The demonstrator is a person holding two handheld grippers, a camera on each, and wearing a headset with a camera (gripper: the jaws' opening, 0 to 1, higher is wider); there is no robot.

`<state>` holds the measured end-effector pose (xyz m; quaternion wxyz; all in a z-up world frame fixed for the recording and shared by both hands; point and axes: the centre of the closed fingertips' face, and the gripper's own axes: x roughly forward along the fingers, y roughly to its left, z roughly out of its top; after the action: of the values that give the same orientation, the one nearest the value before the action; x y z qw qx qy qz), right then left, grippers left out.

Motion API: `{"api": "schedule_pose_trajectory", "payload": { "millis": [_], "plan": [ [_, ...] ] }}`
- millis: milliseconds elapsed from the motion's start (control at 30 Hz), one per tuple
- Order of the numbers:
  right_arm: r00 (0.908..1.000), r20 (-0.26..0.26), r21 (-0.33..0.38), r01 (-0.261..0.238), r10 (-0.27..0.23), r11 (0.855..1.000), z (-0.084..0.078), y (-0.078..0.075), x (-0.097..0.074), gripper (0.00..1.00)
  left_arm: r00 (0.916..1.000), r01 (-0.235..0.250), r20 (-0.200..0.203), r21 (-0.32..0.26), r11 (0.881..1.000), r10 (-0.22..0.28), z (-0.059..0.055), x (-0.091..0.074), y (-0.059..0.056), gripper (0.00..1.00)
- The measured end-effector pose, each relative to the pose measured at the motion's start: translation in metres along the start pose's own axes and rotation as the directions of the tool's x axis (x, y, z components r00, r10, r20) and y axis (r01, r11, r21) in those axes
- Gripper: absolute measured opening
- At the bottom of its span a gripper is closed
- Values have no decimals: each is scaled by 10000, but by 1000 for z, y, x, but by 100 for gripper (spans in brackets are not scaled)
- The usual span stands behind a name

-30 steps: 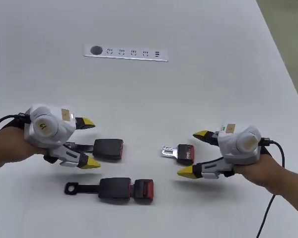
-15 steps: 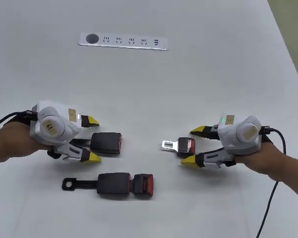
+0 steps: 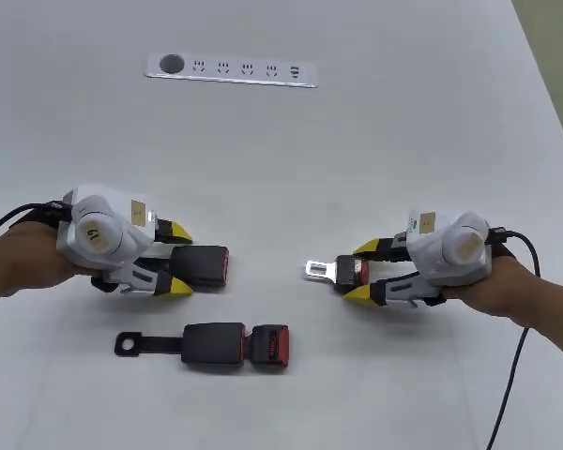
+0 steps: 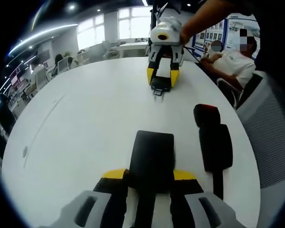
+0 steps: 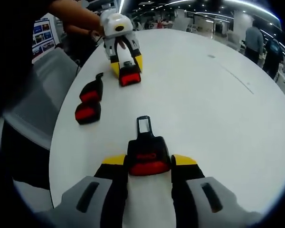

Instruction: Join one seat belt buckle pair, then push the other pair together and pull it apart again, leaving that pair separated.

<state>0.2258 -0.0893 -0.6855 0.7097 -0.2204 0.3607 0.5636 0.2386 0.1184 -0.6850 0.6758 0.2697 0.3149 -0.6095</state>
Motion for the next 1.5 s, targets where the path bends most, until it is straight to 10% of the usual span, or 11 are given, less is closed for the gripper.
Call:
{"api": "schedule_pose_trajectory", "payload": {
  "millis": [567, 1500],
  "plan": [
    [9977, -590, -412, -352, 327, 9985, -1, -3, 7, 33, 9995, 206, -239, 203, 9996, -201, 2, 3, 1, 34],
    [9975, 31, -828, -698, 703, 9941, 49, 10, 48, 33, 9992, 214, -345, -192, 9996, -221, -3, 2, 2, 34]
  ]
}}
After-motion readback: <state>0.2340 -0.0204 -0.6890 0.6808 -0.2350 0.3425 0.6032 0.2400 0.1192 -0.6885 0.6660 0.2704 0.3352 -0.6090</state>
